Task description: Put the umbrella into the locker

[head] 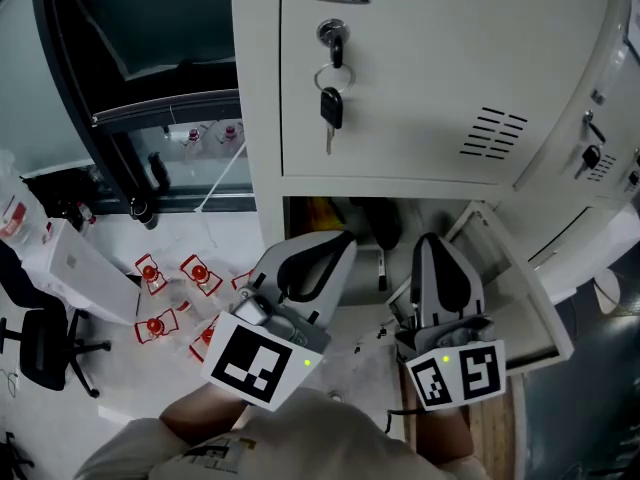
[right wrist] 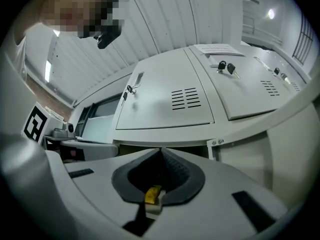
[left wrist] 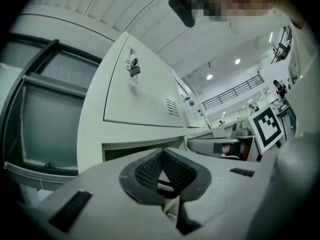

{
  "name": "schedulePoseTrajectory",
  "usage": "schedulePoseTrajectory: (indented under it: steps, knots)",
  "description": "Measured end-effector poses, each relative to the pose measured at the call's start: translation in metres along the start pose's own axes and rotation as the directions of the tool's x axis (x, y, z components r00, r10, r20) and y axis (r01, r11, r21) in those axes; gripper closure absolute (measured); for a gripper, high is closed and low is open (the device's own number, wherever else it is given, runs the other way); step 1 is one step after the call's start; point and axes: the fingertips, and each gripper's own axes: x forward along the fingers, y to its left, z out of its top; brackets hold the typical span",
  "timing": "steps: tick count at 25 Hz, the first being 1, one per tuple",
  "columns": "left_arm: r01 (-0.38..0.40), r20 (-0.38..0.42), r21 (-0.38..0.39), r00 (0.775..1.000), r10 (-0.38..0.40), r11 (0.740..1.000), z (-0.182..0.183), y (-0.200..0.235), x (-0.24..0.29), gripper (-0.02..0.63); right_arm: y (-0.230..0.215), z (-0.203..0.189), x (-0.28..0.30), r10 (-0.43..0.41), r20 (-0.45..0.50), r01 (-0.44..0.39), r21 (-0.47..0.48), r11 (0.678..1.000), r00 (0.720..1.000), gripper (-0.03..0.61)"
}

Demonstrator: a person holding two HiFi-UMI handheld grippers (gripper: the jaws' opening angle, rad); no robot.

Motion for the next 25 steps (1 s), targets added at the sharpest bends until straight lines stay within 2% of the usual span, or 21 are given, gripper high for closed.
schedulePoseTrajectory:
  steps: [4, 19, 25]
  knots:
    - [0.001, -0.030, 0.026, 1.000, 0.000, 1.000, -0.007, -0.003, -0.007, 0.604, 0.002, -0.005, -0.008, -0.003, -0.007, 0.003, 0.011, 1.000, 1.000, 0.566]
    - [0.015, -0.121, -0.011, 0.992, -0.017, 1.000, -0.050, -0.004, -0.025, 0.605, 0.008, -0.038, -0.023, 0.019, -0.117, -0.020, -0.015, 1.000, 0.993, 0.566]
    - [0.036, -0.151, 0.007, 0.988, -0.034, 0.999, -0.063, -0.009, -0.032, 0.604, 0.006, -0.053, -0.029, 0.003, -0.172, -0.009, -0.034, 0.999, 0.985, 0.571]
